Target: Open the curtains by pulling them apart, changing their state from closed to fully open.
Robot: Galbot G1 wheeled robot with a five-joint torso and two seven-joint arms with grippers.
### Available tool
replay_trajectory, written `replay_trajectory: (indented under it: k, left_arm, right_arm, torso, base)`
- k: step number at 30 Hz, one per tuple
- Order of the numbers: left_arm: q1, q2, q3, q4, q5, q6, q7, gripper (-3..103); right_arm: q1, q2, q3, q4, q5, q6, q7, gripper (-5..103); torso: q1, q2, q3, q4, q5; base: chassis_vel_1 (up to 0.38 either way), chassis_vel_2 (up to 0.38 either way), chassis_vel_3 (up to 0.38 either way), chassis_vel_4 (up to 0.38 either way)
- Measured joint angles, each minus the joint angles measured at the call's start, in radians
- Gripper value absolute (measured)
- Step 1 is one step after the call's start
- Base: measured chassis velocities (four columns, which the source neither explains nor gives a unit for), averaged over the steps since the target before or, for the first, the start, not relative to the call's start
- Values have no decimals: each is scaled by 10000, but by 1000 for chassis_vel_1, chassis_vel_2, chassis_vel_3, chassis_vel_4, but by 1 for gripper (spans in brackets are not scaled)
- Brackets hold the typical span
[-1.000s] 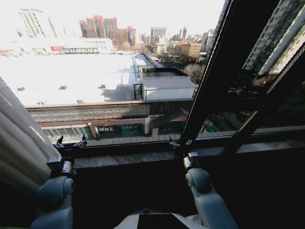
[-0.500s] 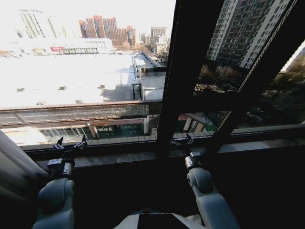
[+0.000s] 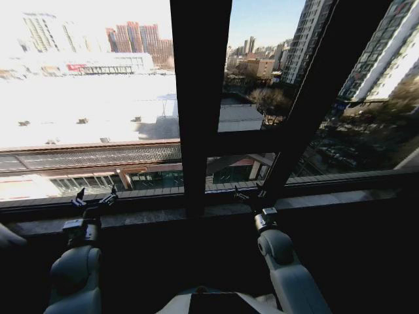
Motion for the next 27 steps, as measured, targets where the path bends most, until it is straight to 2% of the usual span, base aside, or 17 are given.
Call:
replay_trajectory:
  k: [27]
  left_arm:
    - [-69,23,-125,434,-47,-381,-52,100]
  right_arm:
    - [-30,120,-155,0,-48,65,6,100]
  torso:
    - [4,-2,0,1,0]
  base:
    - [-340,-364,339,362]
